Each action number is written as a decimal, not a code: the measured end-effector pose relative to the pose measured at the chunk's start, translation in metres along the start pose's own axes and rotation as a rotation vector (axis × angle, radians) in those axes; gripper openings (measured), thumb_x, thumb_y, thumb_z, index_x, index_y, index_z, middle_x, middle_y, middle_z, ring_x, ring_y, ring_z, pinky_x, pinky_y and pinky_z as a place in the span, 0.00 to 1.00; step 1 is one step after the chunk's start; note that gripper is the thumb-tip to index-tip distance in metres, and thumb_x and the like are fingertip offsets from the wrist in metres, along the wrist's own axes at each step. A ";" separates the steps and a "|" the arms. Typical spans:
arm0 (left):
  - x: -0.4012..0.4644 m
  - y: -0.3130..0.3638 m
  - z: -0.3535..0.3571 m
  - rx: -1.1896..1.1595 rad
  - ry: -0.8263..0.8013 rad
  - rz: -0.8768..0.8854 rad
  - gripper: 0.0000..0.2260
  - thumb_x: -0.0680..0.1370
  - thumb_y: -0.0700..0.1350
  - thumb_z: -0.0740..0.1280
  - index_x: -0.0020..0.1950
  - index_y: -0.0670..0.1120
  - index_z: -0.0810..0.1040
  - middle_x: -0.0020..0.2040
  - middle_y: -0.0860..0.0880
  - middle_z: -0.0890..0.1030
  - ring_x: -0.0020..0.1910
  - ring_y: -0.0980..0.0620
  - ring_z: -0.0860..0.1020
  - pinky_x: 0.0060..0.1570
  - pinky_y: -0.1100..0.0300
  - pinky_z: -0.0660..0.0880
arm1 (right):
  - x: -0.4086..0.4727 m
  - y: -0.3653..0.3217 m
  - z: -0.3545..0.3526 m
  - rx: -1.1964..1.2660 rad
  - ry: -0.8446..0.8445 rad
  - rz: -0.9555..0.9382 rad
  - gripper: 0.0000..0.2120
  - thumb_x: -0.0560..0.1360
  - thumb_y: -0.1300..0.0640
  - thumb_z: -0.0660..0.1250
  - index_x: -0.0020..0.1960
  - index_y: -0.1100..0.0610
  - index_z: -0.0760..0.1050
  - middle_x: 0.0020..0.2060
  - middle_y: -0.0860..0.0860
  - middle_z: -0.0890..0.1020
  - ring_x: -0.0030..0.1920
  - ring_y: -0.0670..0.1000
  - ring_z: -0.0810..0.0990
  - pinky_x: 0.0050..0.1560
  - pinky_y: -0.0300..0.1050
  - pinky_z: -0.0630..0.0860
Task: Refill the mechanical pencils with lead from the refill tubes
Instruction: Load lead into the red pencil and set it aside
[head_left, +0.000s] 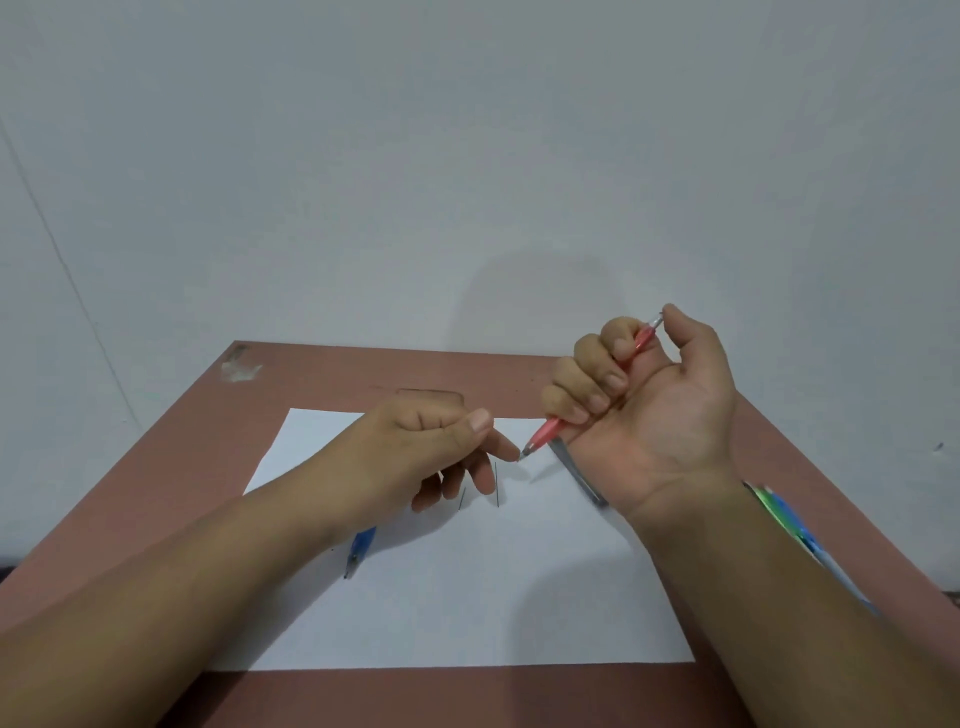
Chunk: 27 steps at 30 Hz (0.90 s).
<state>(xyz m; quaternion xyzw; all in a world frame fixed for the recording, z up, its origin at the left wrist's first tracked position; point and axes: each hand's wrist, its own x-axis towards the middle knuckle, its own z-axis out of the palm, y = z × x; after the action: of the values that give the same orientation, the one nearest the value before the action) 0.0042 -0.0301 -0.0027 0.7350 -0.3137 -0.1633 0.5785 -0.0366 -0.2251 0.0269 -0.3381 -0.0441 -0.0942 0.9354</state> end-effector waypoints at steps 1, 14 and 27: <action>0.000 0.000 0.001 -0.022 -0.018 -0.009 0.18 0.81 0.58 0.63 0.53 0.46 0.87 0.44 0.45 0.85 0.36 0.52 0.74 0.34 0.58 0.70 | 0.000 0.000 0.000 0.018 0.009 -0.001 0.20 0.78 0.45 0.54 0.33 0.56 0.64 0.28 0.50 0.58 0.27 0.50 0.55 0.29 0.43 0.57; -0.003 0.002 0.000 -0.027 -0.076 0.061 0.17 0.80 0.56 0.60 0.56 0.51 0.86 0.45 0.45 0.83 0.35 0.54 0.71 0.37 0.55 0.65 | 0.002 -0.002 -0.007 0.127 0.024 -0.023 0.16 0.75 0.49 0.54 0.31 0.54 0.61 0.26 0.48 0.58 0.25 0.49 0.55 0.27 0.41 0.55; -0.004 0.002 -0.001 -0.024 -0.081 0.101 0.16 0.79 0.56 0.61 0.55 0.53 0.86 0.45 0.42 0.81 0.34 0.53 0.67 0.35 0.64 0.65 | 0.000 -0.002 -0.004 0.147 0.040 -0.026 0.20 0.78 0.46 0.53 0.32 0.54 0.61 0.26 0.48 0.58 0.25 0.49 0.55 0.28 0.41 0.55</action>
<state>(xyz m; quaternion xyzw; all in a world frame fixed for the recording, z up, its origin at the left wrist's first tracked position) 0.0013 -0.0267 -0.0008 0.7042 -0.3714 -0.1671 0.5817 -0.0368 -0.2288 0.0250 -0.2659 -0.0367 -0.1096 0.9570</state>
